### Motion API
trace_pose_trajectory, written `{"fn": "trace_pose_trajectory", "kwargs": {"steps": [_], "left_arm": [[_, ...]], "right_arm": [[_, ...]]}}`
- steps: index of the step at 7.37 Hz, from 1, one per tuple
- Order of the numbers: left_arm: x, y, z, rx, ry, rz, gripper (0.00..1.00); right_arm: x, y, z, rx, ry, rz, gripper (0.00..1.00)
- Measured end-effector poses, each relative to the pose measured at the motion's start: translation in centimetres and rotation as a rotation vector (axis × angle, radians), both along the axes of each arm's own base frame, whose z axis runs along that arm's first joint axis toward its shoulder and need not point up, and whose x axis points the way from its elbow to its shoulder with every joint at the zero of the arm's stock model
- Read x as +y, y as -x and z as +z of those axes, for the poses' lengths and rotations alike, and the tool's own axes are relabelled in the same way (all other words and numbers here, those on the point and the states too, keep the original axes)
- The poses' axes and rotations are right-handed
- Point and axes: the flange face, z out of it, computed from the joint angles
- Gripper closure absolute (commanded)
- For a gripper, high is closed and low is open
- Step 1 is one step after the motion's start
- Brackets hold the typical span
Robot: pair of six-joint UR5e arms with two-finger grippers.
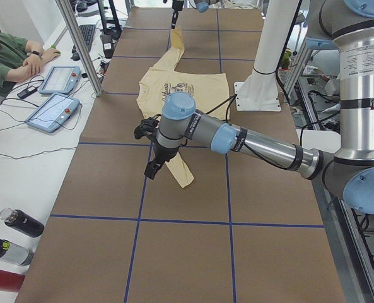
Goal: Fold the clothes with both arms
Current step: 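Lift the held sleeve with the right gripper and carry it across the shirt, then lay the sleeve near the collar and open the right gripper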
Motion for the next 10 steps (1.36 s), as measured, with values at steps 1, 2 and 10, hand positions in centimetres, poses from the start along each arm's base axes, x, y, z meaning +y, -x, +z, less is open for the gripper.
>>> {"fn": "trace_pose_trajectory", "kwargs": {"steps": [1, 2, 10], "left_arm": [[-0.1, 0.0, 0.1, 0.000, 0.002, 0.000, 0.00], [-0.2, 0.0, 0.3, 0.000, 0.005, 0.000, 0.00], [-0.5, -0.1, 1.5, -0.001, 0.029, 0.001, 0.00]], "right_arm": [[-1.6, 3.1, -5.6, -0.009, 0.024, 0.021, 1.00], [-2.6, 7.8, -11.5, -0.003, 0.051, 0.053, 1.00], [-3.7, 41.8, -42.3, 0.068, 0.134, 0.315, 0.53]]}}
